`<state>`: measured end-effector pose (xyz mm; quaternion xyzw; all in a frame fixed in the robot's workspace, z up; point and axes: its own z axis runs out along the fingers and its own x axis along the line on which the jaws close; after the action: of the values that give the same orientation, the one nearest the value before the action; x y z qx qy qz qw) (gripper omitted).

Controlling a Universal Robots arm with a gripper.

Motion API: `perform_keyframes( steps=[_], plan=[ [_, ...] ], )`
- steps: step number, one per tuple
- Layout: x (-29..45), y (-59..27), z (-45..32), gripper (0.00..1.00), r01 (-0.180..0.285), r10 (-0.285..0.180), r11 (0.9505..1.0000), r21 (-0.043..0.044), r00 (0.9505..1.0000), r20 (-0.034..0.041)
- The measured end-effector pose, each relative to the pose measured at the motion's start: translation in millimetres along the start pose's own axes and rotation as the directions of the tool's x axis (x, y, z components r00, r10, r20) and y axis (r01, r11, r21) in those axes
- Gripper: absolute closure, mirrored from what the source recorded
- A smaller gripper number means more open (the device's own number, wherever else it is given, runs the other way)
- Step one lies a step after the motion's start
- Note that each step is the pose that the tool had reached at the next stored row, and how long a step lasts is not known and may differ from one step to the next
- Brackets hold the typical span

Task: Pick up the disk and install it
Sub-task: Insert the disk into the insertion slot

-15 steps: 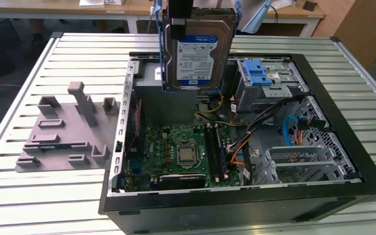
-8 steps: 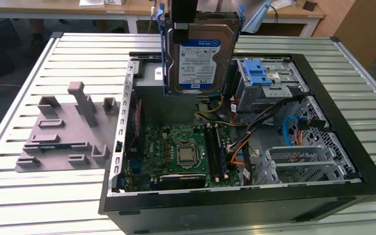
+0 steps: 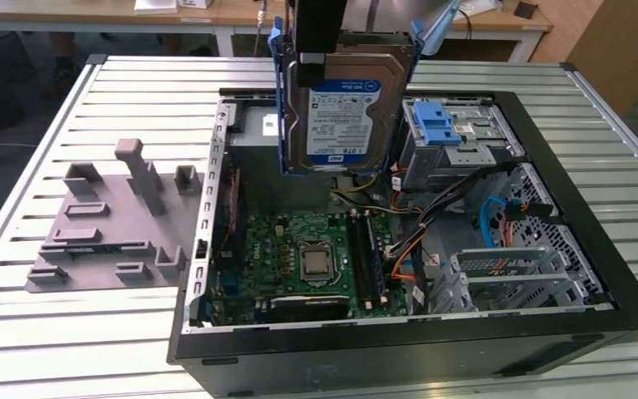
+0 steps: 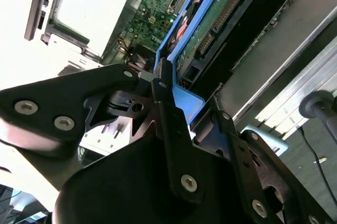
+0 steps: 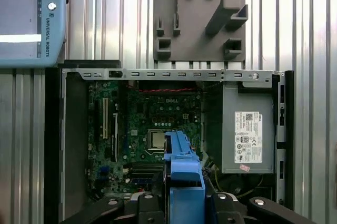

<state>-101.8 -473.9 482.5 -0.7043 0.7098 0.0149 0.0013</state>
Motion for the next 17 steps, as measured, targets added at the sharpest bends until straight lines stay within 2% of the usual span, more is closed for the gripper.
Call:
perform_keyframes(
  steps=[10, 12, 14, 15, 17],
  plan=[
    [25.4, -2.9, 1.4, 0.64, 0.000, 0.000, 1.0000, 0.0001, 1.0000, 0.0004],
    [29.6, -3.5, 2.3, 0.64, 0.000, 0.000, 1.0000, -0.0001, 1.0000, 0.0058],
    [32.6, -4.2, 3.1, 0.64, 0.000, 0.000, 1.0000, -0.0002, 0.9998, 0.0175],
    [34.0, -4.7, 3.4, 0.64, 0.000, 0.000, 1.0000, -0.0002, 0.9998, 0.0208],
    [36.3, -5.7, 3.7, 0.64, -0.001, 0.001, 1.0000, -0.0002, 0.9998, 0.0211]
  ],
)
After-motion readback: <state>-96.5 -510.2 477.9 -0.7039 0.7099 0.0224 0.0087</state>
